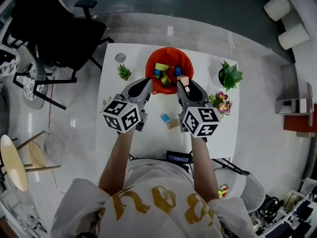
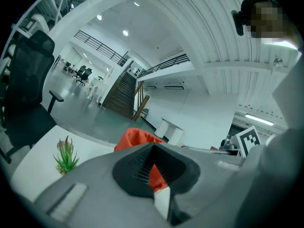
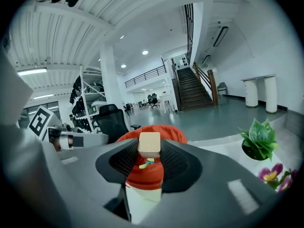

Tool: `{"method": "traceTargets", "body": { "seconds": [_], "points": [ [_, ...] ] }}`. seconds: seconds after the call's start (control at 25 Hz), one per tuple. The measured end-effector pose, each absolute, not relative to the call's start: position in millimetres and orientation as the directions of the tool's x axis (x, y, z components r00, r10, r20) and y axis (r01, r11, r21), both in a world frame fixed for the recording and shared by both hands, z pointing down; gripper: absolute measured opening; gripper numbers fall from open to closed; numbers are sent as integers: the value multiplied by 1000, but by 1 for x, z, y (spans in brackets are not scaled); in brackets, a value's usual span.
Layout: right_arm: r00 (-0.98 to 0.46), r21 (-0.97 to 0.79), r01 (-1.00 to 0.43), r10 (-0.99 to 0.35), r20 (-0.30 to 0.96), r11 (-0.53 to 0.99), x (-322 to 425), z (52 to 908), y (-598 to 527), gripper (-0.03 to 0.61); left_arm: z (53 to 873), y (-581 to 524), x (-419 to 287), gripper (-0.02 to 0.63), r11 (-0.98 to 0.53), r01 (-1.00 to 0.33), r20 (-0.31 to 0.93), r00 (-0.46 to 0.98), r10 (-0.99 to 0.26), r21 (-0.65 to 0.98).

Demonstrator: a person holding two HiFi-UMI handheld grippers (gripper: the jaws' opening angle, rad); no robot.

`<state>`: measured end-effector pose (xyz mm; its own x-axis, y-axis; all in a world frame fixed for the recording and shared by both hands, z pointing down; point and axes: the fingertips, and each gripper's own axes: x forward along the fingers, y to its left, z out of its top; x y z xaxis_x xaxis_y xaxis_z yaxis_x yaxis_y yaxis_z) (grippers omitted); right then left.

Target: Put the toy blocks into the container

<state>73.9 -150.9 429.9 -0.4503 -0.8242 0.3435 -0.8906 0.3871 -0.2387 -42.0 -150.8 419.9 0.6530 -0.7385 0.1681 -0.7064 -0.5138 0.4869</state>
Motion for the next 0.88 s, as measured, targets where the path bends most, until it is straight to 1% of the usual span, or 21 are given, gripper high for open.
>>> {"method": "traceTargets", "body": {
  "seconds": [0.84, 0.88],
  "points": [
    [-455, -142, -888, -795, 401, 436, 60, 441, -165, 175, 429, -157, -41, 2, -508, -706, 178, 653, -736, 493],
    [-458, -144, -887, -793, 401, 439, 59, 442, -165, 186, 429, -157, -42, 2, -508, -706, 178, 654, -735, 494]
  ]
}}
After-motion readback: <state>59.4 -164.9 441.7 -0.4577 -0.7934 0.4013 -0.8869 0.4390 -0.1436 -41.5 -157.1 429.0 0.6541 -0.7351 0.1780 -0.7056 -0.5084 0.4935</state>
